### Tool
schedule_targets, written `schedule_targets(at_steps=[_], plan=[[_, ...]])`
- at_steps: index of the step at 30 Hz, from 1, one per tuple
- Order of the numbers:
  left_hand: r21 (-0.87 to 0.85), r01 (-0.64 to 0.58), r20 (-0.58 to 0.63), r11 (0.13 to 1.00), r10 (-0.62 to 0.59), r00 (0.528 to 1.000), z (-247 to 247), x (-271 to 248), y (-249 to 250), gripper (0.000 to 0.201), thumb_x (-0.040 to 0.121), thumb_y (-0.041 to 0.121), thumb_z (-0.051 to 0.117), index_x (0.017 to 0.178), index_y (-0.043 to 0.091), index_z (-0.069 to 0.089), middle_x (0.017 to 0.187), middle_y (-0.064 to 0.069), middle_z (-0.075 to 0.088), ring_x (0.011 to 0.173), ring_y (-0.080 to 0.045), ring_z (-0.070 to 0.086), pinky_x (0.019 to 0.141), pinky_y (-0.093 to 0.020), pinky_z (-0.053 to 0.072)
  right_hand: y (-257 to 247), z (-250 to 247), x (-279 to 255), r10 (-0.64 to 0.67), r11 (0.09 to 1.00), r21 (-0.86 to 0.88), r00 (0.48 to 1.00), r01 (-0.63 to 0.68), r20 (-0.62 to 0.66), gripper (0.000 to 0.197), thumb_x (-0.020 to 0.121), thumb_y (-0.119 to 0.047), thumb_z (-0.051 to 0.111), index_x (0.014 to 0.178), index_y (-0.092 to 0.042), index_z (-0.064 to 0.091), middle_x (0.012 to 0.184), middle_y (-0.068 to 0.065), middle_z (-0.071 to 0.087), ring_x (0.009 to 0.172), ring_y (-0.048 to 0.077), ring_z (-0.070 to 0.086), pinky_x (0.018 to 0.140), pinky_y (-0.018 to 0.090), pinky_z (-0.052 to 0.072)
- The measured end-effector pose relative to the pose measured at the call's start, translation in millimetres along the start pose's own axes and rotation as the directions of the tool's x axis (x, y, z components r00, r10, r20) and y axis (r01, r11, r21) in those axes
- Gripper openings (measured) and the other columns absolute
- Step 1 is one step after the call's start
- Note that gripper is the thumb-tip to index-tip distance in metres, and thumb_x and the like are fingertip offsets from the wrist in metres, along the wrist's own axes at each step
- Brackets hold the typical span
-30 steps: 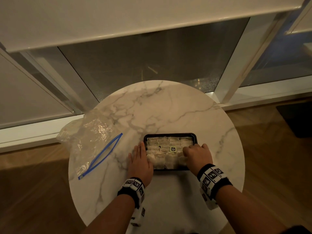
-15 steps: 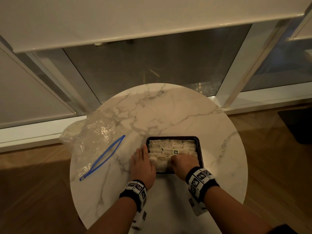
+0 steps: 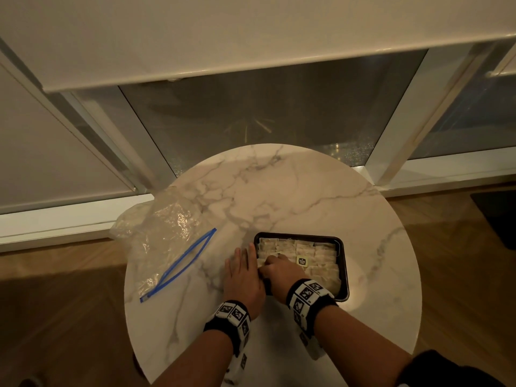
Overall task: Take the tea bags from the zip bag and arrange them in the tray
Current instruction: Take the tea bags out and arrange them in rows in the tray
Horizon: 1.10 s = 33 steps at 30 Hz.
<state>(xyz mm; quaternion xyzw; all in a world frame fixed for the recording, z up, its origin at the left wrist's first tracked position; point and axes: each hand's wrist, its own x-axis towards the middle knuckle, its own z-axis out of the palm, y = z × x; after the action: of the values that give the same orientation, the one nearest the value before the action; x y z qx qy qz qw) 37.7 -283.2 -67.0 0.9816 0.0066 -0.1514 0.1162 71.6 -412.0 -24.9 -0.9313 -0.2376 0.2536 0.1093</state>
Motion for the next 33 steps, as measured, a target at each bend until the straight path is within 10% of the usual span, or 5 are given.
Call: schedule_targets(at_steps=[11, 20, 27, 33], plan=[[0.059, -0.002, 0.017, 0.998, 0.001, 1.0, -0.3, 1.2, 1.3, 0.077, 0.1, 0.035, 0.031, 0.156, 0.012, -0.017, 0.167, -0.012, -0.004, 0.154, -0.028, -0.009, 0.123, -0.046, -0.006, 9.0, 3.5, 11.6, -0.049, 0.99, -0.142, 0.985, 0.025, -0.168, 0.036, 0.089, -0.035, 0.056, 0.124, -0.026, 0.058, 0.131, 0.005, 0.053, 0.125, 0.03, 0.044, 0.103, 0.049, 0.036], [0.074, 0.01, 0.003, 0.997, -0.011, 1.0, 0.8, 0.9, 3.4, 0.072, 0.103, 0.035, 0.026, 0.156, 0.012, -0.017, 0.167, -0.011, -0.005, 0.154, -0.028, -0.009, 0.123, -0.046, -0.006, 28.5, 25.2, 15.3, 0.023, 0.994, -0.104, 0.993, -0.011, 0.113, 0.065, 0.101, -0.045, 0.029, 0.155, -0.031, -0.005, 0.163, 0.001, -0.011, 0.149, 0.026, -0.014, 0.119, 0.05, -0.005], [0.078, 0.012, 0.028, 0.997, -0.014, 1.0, 0.0, 0.6, 1.5, 0.076, 0.101, 0.034, 0.029, 0.155, 0.012, -0.019, 0.166, -0.014, -0.003, 0.154, -0.029, -0.008, 0.123, -0.047, -0.005, 23.4, 13.3, 5.7, 0.051, 0.999, -0.011, 0.999, -0.051, 0.005, 0.061, 0.101, -0.038, 0.031, 0.156, -0.026, 0.008, 0.164, 0.0, 0.002, 0.151, 0.024, -0.003, 0.119, 0.05, -0.002], [0.05, 0.013, 0.048, 0.999, -0.015, 0.999, -3.1, -0.3, 3.4, 0.077, 0.1, 0.036, 0.03, 0.156, 0.013, -0.018, 0.167, -0.014, -0.001, 0.154, -0.029, -0.007, 0.124, -0.048, -0.004, 34.0, 10.2, -29.1, 0.398, 0.916, 0.035, 0.892, -0.4, -0.213, 0.07, 0.093, -0.04, 0.04, 0.154, -0.013, 0.017, 0.162, 0.012, 0.01, 0.15, 0.028, 0.005, 0.122, 0.048, 0.005]])
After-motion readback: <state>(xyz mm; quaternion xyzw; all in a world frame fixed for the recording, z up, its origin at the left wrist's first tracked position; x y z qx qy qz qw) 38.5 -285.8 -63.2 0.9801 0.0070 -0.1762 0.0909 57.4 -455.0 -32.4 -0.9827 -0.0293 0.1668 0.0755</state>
